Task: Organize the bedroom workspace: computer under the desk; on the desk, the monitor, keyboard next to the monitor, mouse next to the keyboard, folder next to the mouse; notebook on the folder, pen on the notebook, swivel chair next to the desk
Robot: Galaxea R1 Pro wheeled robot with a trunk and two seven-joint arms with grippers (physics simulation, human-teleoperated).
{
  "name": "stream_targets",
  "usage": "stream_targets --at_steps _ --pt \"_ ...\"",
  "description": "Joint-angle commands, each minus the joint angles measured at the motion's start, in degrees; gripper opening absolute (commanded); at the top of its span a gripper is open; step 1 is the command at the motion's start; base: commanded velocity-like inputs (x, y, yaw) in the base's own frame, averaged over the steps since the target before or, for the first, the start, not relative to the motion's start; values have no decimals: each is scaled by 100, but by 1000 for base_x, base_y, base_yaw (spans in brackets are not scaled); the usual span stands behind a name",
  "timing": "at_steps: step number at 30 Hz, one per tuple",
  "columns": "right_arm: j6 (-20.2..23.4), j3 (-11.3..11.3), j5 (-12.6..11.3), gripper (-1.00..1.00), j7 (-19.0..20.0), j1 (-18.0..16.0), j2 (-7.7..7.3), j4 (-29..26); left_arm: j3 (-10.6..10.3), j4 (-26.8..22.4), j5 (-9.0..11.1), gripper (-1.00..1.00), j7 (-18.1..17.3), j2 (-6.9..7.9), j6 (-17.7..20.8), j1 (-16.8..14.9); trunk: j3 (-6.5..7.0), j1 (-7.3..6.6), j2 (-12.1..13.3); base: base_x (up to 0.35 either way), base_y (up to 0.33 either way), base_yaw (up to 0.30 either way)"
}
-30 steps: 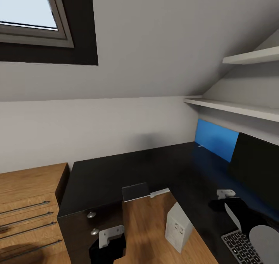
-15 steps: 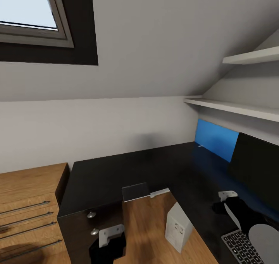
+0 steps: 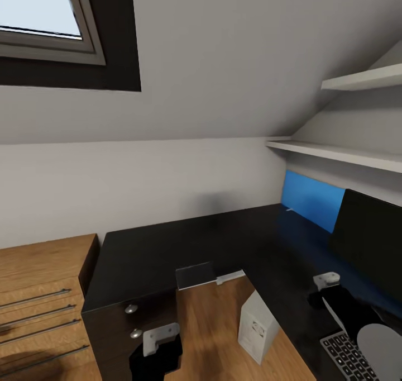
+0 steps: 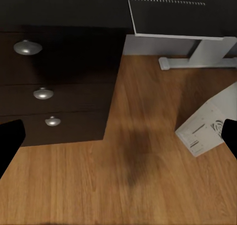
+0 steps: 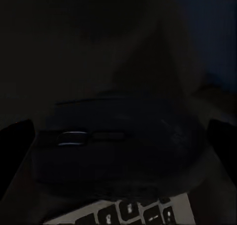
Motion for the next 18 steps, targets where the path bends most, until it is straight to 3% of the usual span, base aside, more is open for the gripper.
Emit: stream_targets --at_steps 1,3,6,7,8,9,11,18 --pt "-88 43 110 -100 33 -3 -4 51 -14 -10 7 100 36 3 49 -9 -27 24 -48 0 0 0" --pt "-353 186 202 -100 42 -3 -3 229 -24 -11 7 100 36 3 50 -9 -63 68 -129 0 0 0" --pt "-938 806 322 -100 252 -3 -8 566 -28 -11 7 100 36 3 58 -9 -117 133 -249 0 0 0" --pt "-1053 888 334 -100 401 -3 -14 645 -27 -8 7 100 36 3 62 -9 -135 155 -289 0 0 0" --pt "-1146 938 344 -100 581 -3 -25 711 -28 -9 7 100 36 3 64 -9 -153 177 -329 0 0 0" --pt "-1293 995 355 -100 1078 -3 -64 804 -27 -6 7 100 36 3 68 -9 -171 199 -369 0 0 0" --pt "-1338 999 354 -100 1265 -3 -125 828 -29 -6 7 100 36 3 69 -9 -207 243 -449 0 0 0" --pt "-1353 981 326 -100 1341 -3 -233 836 -30 -4 7 100 36 3 69 -9 -332 397 -730 0 0 0"
